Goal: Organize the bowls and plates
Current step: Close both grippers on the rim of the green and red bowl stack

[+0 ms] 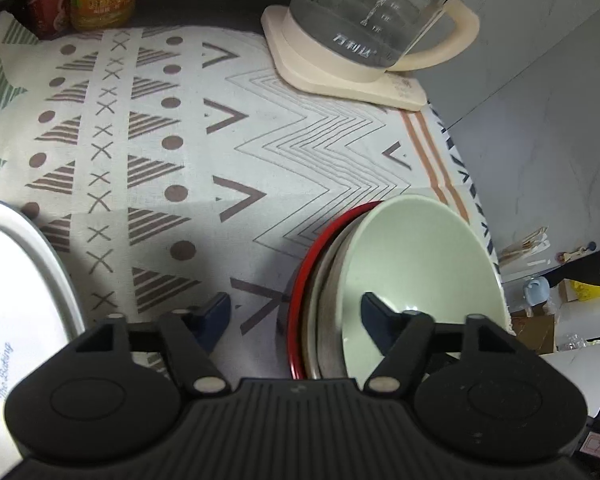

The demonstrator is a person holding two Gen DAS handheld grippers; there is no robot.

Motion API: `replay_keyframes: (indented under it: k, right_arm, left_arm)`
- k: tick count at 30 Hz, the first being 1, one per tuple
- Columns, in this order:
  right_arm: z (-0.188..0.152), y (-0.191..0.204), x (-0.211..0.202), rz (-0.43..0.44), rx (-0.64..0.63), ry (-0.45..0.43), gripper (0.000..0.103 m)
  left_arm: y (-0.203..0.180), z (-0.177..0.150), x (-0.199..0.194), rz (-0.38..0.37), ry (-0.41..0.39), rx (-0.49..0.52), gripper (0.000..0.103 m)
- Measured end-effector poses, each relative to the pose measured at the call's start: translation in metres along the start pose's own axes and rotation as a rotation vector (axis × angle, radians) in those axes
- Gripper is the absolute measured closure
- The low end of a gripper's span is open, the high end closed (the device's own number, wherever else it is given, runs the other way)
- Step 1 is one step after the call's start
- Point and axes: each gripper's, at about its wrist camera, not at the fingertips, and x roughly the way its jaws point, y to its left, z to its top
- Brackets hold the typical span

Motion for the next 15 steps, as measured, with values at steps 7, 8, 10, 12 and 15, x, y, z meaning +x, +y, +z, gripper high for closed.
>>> replay_keyframes:
  k: [7, 8, 10, 12, 15]
  right_arm:
    - [0.0034, -0.0043, 0.0077, 0.019, -0.017, 0.020, 0.072]
    - [0.0040, -0.0043, 0.0078, 0.020, -0.024, 0.018, 0.072]
    - [0.0039, -0.0041, 0.0074, 0.021, -0.033, 0.016, 0.073]
    - [0.0048, -0.0044, 0.0075, 0.022, -0.039, 0.015, 0.073]
    - [0.0044, -0.0041, 0.0063, 0.022, -0.052, 0.009, 0.073]
  left_arm:
    - [0.0014, -0.0064, 0.0132, -0.013, 0.029, -0.015, 0.078]
    - [0.0011, -0.0070, 0.0129, -0.012, 0.027, -0.013, 0.078]
    - [-0.0001, -0.0075, 0.0122, -0.011, 0.028, 0.002, 0.079]
    - [0.0008, -0.0078, 0.0118, -0.015, 0.035, -0.001, 0.079]
    - [0.0017, -0.0092, 0.0099, -0.015, 0.040, -0.006, 0.079]
